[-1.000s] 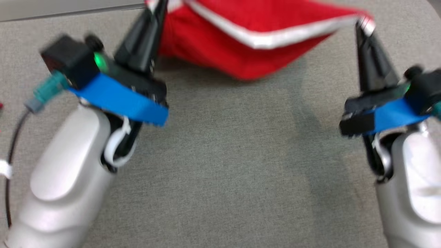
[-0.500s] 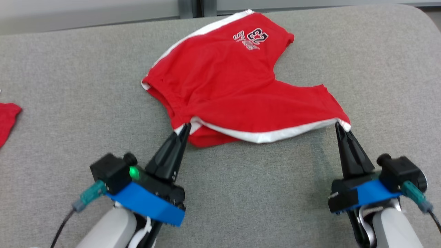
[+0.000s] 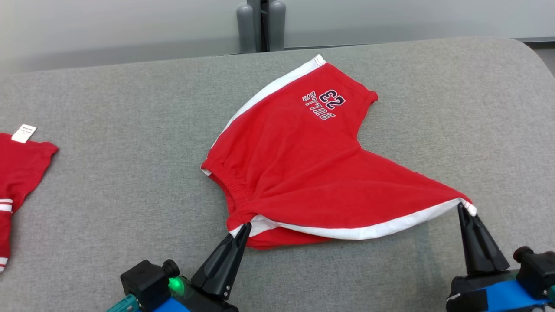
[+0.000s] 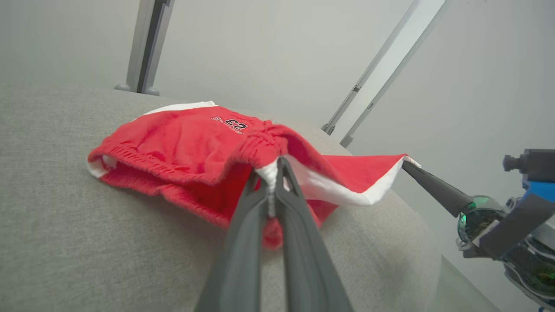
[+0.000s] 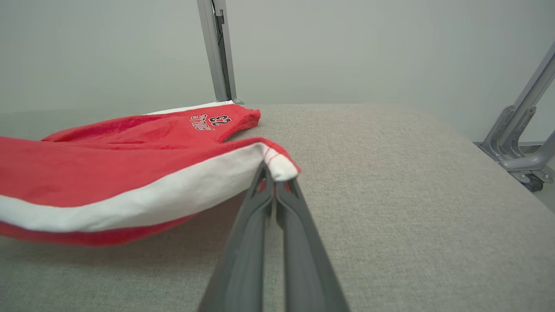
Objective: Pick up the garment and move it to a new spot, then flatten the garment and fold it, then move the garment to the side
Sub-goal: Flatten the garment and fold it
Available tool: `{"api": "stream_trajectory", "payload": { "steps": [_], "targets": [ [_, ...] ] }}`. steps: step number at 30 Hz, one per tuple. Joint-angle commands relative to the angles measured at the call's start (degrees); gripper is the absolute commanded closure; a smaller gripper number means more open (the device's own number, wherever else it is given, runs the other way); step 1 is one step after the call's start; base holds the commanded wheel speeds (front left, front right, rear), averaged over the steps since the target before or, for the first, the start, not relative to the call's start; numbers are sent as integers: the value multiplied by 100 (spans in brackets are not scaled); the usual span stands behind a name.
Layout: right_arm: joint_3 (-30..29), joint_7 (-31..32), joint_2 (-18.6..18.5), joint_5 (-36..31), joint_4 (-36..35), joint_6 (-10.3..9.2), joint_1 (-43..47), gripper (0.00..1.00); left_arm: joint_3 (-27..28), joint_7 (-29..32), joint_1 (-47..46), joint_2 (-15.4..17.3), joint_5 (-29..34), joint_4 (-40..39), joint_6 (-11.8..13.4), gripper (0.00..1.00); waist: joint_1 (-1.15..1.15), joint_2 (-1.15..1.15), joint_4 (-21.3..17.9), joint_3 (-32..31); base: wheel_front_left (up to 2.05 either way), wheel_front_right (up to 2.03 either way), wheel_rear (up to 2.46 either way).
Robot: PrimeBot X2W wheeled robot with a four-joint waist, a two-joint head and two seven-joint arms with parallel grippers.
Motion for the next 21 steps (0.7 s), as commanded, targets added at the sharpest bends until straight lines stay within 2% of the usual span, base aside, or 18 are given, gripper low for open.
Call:
{"api": "stream_trajectory", "payload": {
  "steps": [1,4,8,12,21],
  "targets": [
    [-48,49,8,-23,-80,1,34,100,1,16,6,3,-27,-30,38,100,1,0,27,6,0,0,0],
    [-95,251,-8,-24,-146,1,-188,100,-37,80,-95,-164,-167,42,21,100,1,0,117,46,0,0,0],
    [-54,593,-291,43,117,1,-742,100,8,202,-378,-506,-508,319,-9,100,1,0,258,227,0,0,0],
    [71,928,-674,78,667,1,-1637,100,213,246,-853,-928,-887,808,-14,100,1,0,449,502,0,0,0],
    [761,1608,-1444,294,2172,1,-3789,100,644,214,-1989,-1726,-1482,1984,-58,100,1,0,953,1061,0,0,0]
  ]
}}
